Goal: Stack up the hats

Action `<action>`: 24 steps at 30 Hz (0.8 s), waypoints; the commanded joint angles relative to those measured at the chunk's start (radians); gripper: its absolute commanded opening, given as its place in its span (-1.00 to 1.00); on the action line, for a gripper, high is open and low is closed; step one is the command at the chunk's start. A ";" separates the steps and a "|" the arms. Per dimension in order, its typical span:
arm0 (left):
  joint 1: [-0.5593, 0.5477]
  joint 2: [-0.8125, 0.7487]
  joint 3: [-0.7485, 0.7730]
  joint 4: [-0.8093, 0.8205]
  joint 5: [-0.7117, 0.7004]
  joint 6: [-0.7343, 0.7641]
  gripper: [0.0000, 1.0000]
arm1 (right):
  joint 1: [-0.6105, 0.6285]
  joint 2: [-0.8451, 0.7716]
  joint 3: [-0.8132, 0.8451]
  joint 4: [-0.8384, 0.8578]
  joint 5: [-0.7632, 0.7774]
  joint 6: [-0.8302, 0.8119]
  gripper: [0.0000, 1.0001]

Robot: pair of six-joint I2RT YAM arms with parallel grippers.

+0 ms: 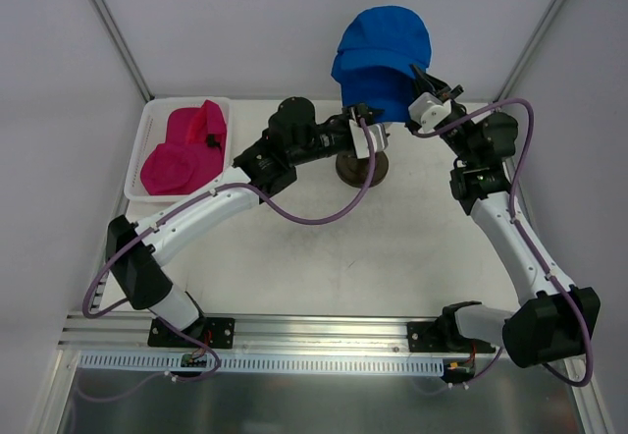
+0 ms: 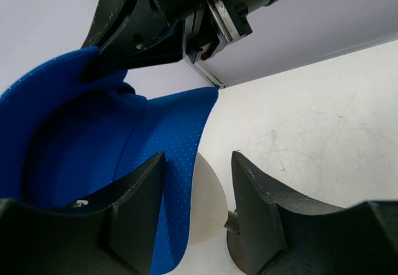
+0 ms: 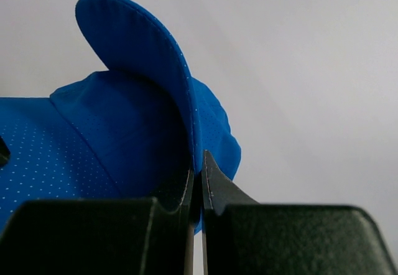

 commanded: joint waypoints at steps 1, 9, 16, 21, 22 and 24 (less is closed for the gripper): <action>-0.011 -0.039 0.000 0.038 0.022 -0.006 -0.06 | 0.004 0.023 0.038 -0.025 -0.011 -0.006 -0.99; -0.017 -0.183 -0.152 -0.093 0.144 -0.026 -0.18 | -0.015 0.065 0.063 -0.024 -0.083 0.011 -0.99; -0.019 -0.171 -0.154 -0.127 0.180 -0.026 -0.22 | -0.021 0.094 0.118 -0.034 -0.113 0.065 -0.99; -0.005 -0.085 -0.082 -0.143 0.141 -0.068 -0.26 | -0.035 0.095 0.130 -0.051 -0.137 0.093 -0.99; -0.002 -0.079 -0.077 -0.143 0.138 -0.075 -0.26 | -0.038 0.092 0.123 -0.051 -0.151 0.091 -0.99; 0.007 -0.059 -0.056 -0.141 0.123 -0.097 -0.28 | -0.051 0.080 0.116 -0.065 -0.168 0.090 -0.99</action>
